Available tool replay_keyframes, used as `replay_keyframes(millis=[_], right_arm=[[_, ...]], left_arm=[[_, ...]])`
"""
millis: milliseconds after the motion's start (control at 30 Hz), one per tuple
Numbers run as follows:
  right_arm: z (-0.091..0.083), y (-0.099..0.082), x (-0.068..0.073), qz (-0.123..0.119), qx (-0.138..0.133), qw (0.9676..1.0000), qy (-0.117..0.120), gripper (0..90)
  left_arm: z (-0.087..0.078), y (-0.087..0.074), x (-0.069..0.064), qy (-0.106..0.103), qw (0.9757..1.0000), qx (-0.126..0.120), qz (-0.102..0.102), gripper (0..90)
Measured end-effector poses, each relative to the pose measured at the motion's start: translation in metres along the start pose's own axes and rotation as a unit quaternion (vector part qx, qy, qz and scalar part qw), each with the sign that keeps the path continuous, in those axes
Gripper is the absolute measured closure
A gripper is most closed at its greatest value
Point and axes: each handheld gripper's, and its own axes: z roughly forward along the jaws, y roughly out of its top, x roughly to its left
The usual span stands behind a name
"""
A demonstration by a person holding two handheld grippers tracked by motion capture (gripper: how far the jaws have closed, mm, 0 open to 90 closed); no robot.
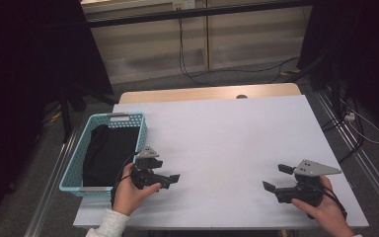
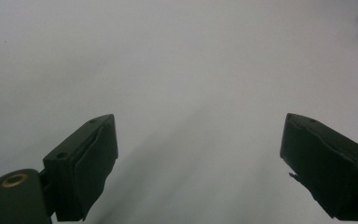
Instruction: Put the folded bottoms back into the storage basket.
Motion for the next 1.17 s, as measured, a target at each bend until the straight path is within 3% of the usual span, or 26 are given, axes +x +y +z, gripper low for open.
replay_keyframes(millis=[367, 1167], right_arm=[[-0.004, -0.003, 0.0, -0.002, 0.009, 1.0, 0.001, 15.3], [-0.008, -0.01, -0.002, 0.0, 0.016, 0.9999, -0.001, 15.2]], left_arm=[[0.002, -0.007, -0.005, -0.006, 0.9999, -0.002, 0.008, 10.5], [-0.001, -0.011, -0.005, -0.01, 0.9999, -0.009, -0.002, 9.2]])
